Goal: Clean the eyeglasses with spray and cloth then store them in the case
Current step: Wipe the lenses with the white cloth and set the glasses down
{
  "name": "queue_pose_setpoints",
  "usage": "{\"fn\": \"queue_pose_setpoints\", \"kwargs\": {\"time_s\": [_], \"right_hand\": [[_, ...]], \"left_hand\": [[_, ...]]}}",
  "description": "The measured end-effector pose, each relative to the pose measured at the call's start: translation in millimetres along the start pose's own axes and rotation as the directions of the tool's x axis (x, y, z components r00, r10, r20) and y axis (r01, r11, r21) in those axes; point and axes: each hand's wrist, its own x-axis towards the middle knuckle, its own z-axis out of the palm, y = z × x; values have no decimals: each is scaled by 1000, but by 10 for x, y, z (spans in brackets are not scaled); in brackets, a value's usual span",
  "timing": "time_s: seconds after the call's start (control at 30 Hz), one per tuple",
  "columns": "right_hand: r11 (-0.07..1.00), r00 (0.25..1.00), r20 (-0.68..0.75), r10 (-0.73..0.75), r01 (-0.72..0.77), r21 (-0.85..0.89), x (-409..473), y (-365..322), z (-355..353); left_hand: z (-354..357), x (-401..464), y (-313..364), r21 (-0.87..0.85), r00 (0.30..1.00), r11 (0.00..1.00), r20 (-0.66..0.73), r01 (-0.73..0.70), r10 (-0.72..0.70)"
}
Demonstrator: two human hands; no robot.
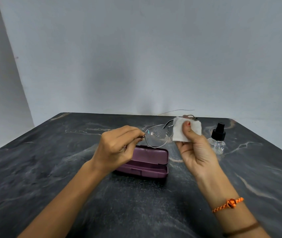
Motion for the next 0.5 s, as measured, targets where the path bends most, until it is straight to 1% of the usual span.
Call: {"fn": "queue_pose_setpoints", "kwargs": {"time_s": [0.1, 0.17, 0.3, 0.4, 0.5], "right_hand": [[991, 995, 64, -70, 77, -106, 2, 4, -4], [967, 988, 113, -105, 128, -219, -3, -46, -14], [844, 966, 194, -173, 247, -476, -50, -142, -29], [788, 959, 212, -189, 277, -549, -66, -162, -42], [774, 963, 210, -170, 263, -576, -42, -202, -52]], "left_hand": [[1, -9, -5, -3, 1000, 1000, -2, 1, -1], [-1, -19, -14, 12, 1000, 1000, 1, 7, -7], [-36, -12, -42, 48, 999, 998, -23, 35, -34], [-77, 9, -58, 91, 999, 995, -35, 34, -31], [-80, 3, -63, 101, 999, 994, -16, 38, -37]]}}
